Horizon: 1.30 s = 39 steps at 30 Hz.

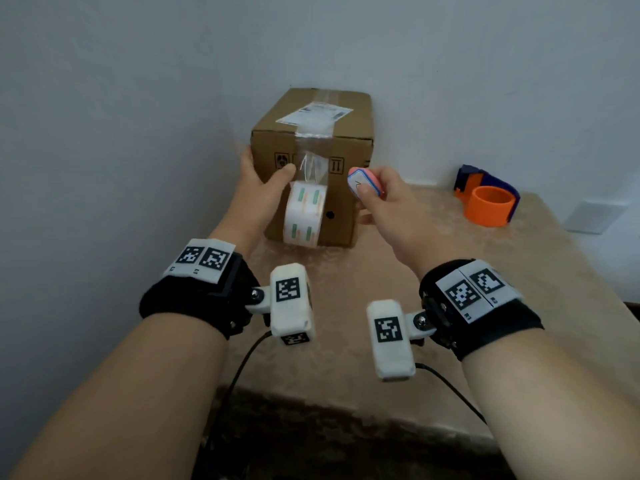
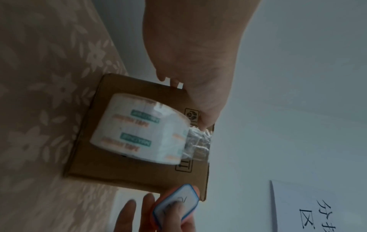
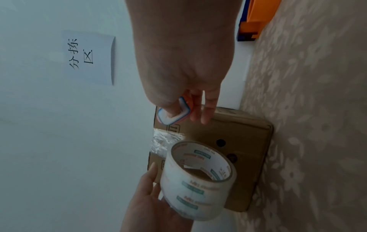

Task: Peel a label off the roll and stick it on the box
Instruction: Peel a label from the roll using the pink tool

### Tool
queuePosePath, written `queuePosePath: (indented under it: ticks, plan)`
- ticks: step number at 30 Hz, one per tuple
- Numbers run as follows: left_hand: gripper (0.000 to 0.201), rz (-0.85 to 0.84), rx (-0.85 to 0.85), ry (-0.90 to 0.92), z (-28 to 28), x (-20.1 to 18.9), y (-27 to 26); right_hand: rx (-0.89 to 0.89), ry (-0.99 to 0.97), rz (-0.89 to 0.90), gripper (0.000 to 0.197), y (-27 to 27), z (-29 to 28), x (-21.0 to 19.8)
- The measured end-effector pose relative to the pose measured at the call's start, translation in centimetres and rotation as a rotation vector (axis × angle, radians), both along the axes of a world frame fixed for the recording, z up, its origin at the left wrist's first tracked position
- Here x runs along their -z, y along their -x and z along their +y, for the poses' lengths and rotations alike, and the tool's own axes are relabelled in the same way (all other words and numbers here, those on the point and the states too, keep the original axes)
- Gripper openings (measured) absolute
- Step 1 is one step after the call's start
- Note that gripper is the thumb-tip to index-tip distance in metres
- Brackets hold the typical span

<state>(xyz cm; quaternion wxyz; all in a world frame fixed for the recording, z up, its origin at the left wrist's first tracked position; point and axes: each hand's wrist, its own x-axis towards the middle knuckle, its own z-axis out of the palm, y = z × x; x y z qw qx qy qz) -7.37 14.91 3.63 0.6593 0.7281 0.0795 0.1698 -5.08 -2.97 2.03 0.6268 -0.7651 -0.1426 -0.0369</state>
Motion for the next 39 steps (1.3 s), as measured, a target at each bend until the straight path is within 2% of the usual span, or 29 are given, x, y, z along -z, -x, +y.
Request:
queuePosePath:
  ticks: [5,8,15,17,20,22,24,26,29,32,35,39]
  plan:
    - [0.058,0.011,-0.057,0.063,-0.1,0.4,-0.1,0.027,-0.031,0.039,0.012,-0.3,0.0,-0.2]
    - [0.047,-0.026,-0.051,0.027,-0.5,0.5,0.5,0.08,-0.009,0.016,0.009,0.1,-1.1,-0.7]
    - [0.049,-0.048,-0.045,-0.101,-0.5,0.5,2.7,0.159,0.12,-0.07,0.012,3.1,-4.5,-2.2]
    - [0.05,-0.081,-0.055,-0.17,-0.7,-0.1,3.6,0.144,0.124,-0.079,0.014,4.1,-4.9,-3.0]
    - [0.049,-0.172,-0.153,-0.414,-1.1,-0.7,4.1,0.014,0.026,-0.086,0.025,5.2,-4.7,-3.8]
    - [0.034,-0.211,-0.126,-0.496,-1.7,-1.1,4.3,-0.041,-0.038,-0.082,0.03,5.4,-4.3,-3.9]
    - [0.02,-0.194,-0.055,-0.537,-2.3,-1.1,4.2,-0.056,-0.059,-0.065,0.025,5.3,-4.0,-4.0]
    - [0.014,-0.159,-0.022,-0.55,-2.7,-0.9,3.9,-0.075,-0.052,-0.047,0.026,5.0,-3.9,-3.9]
    - [0.013,-0.121,-0.013,-0.502,-2.8,-0.3,3.5,-0.074,-0.012,-0.003,0.037,4.7,-3.5,-3.8]
    - [0.013,-0.116,-0.006,-0.474,-3.0,0.1,3.4,-0.123,-0.008,0.061,0.028,4.9,-3.0,-3.7]
    - [0.015,-0.082,0.005,-0.47,-3.1,0.3,3.3,-0.08,0.086,0.045,0.031,5.1,-2.9,-3.7]
    - [0.032,-0.039,0.051,-0.471,-3.8,0.6,3.4,0.015,0.075,-0.01,0.03,4.7,-3.3,-3.5]
